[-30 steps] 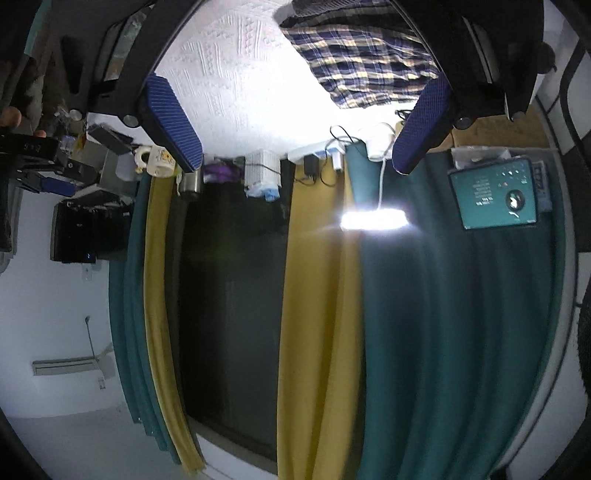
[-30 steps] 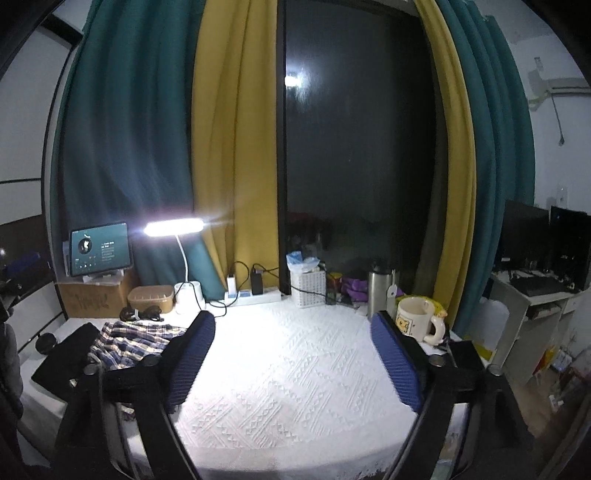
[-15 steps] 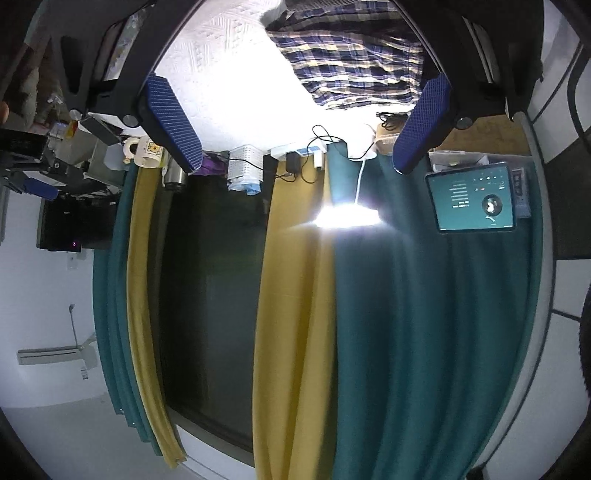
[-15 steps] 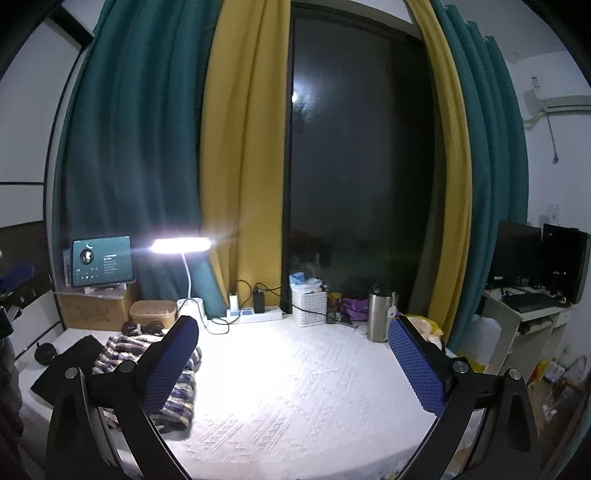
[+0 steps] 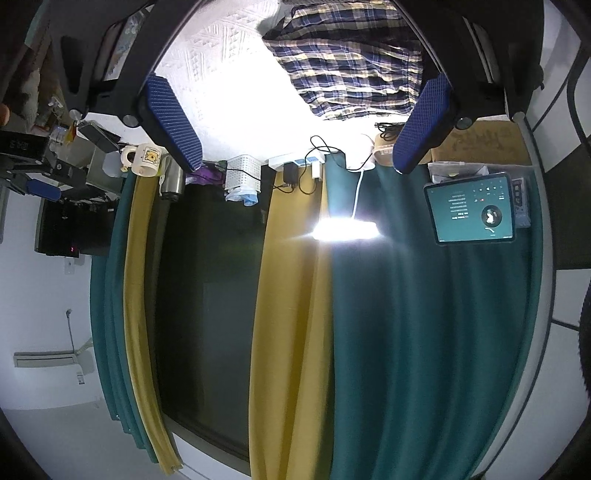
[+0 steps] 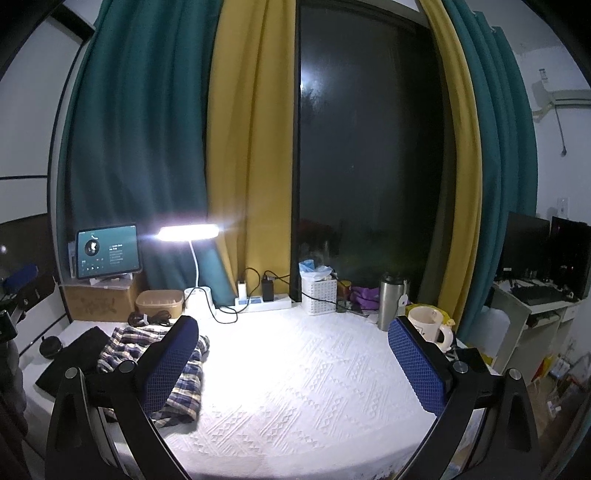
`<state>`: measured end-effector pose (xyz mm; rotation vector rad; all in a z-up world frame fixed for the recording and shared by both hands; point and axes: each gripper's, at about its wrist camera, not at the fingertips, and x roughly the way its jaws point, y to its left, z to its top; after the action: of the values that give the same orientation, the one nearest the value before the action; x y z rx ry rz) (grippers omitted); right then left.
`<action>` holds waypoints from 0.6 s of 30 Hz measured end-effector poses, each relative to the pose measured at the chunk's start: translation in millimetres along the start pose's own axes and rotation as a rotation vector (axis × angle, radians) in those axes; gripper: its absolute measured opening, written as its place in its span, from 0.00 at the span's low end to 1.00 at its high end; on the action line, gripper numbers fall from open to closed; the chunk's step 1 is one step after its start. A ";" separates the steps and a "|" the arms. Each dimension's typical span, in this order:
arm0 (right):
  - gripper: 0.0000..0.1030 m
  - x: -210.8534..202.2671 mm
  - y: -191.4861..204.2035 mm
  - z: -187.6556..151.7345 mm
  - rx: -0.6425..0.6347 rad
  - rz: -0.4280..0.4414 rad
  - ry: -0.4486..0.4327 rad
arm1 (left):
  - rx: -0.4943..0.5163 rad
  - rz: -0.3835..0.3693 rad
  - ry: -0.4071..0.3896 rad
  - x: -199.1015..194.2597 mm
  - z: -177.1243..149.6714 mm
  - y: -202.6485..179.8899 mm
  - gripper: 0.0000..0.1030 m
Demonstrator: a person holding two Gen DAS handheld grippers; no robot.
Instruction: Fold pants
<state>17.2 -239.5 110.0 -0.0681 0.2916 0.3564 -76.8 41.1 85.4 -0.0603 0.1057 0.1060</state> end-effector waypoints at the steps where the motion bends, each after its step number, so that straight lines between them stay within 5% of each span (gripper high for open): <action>1: 1.00 0.3 0.0 0.2 0.000 -0.002 0.000 | 0.000 -0.001 0.000 0.2 0.1 0.4 0.99; 18: 1.00 -3.9 -1.6 -2.5 0.019 -0.013 -0.010 | 0.006 0.000 0.001 -1.7 0.3 -0.1 0.99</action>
<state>13.6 -242.6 108.7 -0.0499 0.2841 0.3414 -78.4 40.8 85.8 -0.0548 0.1073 0.1059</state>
